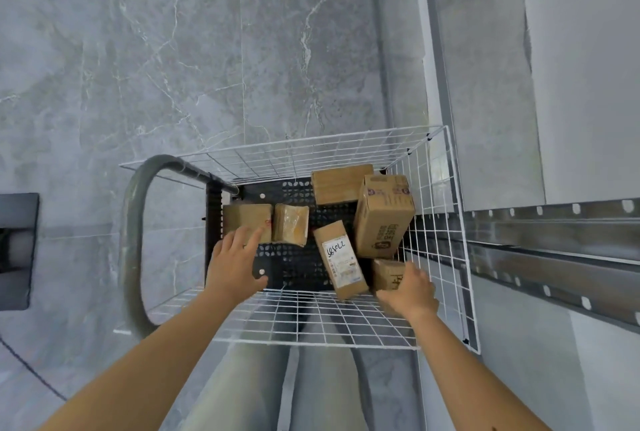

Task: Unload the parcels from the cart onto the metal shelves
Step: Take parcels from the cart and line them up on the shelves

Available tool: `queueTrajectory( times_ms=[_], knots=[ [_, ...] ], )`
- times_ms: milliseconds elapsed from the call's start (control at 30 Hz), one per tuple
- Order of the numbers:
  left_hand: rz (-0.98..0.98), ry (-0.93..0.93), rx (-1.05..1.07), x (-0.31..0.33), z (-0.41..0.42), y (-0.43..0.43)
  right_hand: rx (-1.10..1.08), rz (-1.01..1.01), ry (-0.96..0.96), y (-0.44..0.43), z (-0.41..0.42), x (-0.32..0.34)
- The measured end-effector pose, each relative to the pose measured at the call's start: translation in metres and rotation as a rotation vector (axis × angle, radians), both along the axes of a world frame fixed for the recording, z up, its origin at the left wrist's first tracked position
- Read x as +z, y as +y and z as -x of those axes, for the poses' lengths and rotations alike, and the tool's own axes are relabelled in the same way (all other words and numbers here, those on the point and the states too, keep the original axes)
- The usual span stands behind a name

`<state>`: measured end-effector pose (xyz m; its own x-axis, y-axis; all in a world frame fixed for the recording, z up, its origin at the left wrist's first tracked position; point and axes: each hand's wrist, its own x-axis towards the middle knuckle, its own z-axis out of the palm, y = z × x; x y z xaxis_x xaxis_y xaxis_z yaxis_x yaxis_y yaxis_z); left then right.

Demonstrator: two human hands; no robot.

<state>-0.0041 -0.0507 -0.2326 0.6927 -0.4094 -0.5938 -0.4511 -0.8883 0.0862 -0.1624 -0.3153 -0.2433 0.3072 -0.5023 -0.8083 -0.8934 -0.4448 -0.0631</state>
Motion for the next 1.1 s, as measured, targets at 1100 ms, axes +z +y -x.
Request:
queueTrajectory(
  times_ms=[1100],
  knots=[
    [0.094, 0.524, 0.241, -0.041, 0.0, -0.036, -0.439, 0.033, -0.002, -0.03, 0.016, -0.087]
  ],
)
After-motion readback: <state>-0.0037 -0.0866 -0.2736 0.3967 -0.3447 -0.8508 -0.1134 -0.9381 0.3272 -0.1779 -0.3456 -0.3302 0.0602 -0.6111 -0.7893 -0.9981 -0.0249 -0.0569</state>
